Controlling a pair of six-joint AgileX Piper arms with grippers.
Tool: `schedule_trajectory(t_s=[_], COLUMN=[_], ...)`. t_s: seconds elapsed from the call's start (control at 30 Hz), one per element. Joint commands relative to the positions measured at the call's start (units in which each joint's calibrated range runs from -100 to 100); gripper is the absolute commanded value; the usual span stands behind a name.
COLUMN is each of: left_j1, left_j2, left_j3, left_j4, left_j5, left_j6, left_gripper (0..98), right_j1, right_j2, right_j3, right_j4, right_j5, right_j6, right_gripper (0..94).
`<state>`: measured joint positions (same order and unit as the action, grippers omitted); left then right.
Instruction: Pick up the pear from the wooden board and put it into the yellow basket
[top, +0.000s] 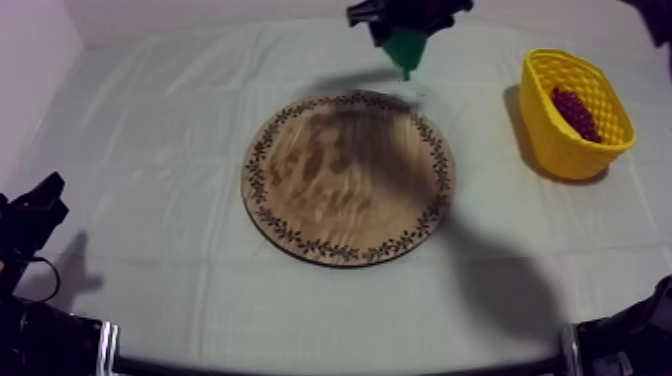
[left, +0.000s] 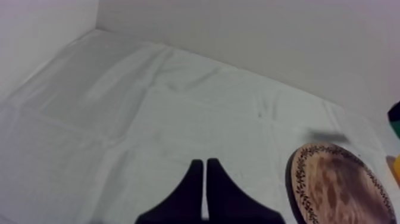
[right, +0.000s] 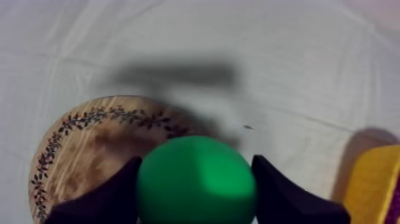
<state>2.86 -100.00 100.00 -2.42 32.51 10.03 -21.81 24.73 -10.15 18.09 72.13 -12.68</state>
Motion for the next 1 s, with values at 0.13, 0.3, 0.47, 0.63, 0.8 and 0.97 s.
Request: schedule_trajectory(t_s=[0.13,0.3,0.47,0.63,0.8,0.97], left_j1=[0.0,0.0,0.0,0.0,0.0,0.0], left_j2=[0.0,0.0,0.0,0.0,0.0,0.0], left_j3=[0.0,0.0,0.0,0.0,0.0,0.0], left_j4=[0.0,0.0,0.0,0.0,0.0,0.0], left_j5=[-0.01,-0.01,-0.01,-0.01,-0.01,-0.01], left_j6=[0.01,0.01,0.01,0.01,0.01,0.01], left_gripper=[0.1,0.1,0.1,0.1,0.1,0.1], right_j1=[3.83,7.82,12.45,17.2,21.03,23.56], right_j2=[-12.34,-18.56,-22.51,-25.16,-27.09,-27.06], right_j3=[8.63,14.28,18.56,23.13,29.02,34.94], right_j4=[0.73,1.36,2.09,2.73,3.3,2.99], right_j5=[-1.75,-3.65,-5.15,-6.74,-9.46,-12.62], right_j6=[2.11,4.52,5.82,6.57,6.41,5.88], right_gripper=[33.7,34.1,34.3,34.5,34.6,33.7])
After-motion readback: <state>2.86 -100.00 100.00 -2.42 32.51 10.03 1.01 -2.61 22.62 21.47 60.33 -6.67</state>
